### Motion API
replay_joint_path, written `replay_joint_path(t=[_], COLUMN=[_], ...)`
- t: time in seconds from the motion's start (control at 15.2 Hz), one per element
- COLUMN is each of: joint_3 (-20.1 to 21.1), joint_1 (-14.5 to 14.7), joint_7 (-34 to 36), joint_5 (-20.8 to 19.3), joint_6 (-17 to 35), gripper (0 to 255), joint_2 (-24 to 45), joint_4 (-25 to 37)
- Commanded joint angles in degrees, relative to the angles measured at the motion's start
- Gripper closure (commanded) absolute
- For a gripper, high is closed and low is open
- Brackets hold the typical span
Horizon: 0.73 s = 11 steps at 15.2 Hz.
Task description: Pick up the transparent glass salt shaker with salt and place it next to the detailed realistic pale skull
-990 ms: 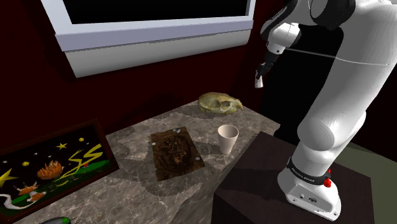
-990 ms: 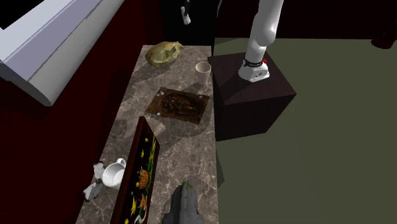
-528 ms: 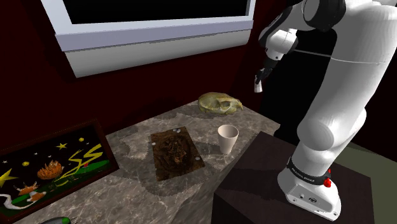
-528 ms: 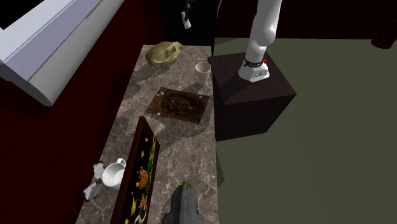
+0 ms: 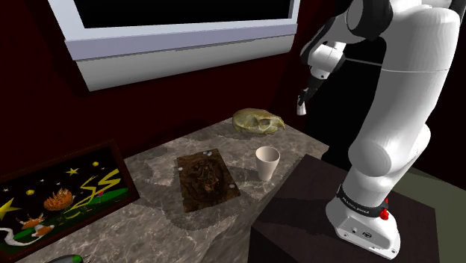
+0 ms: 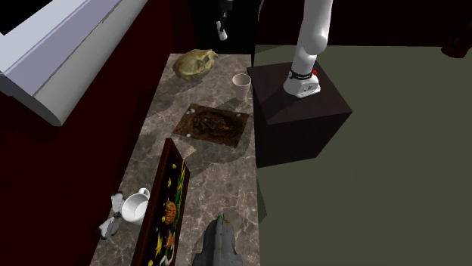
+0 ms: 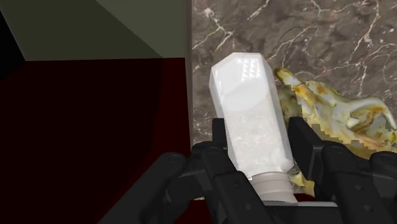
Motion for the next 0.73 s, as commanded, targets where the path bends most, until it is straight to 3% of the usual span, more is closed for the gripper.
replay_joint_path(t=[0.0,0.66], joint_3=[0.4,3.0], joint_1=[-0.4,-2.3], joint_7=[-1.3,-7.3], joint_5=[1.5,8.7], joint_6=[1.0,5.5], gripper=[255,255], joint_2=[1.3,7.3], joint_4=[-0.2,-1.0])
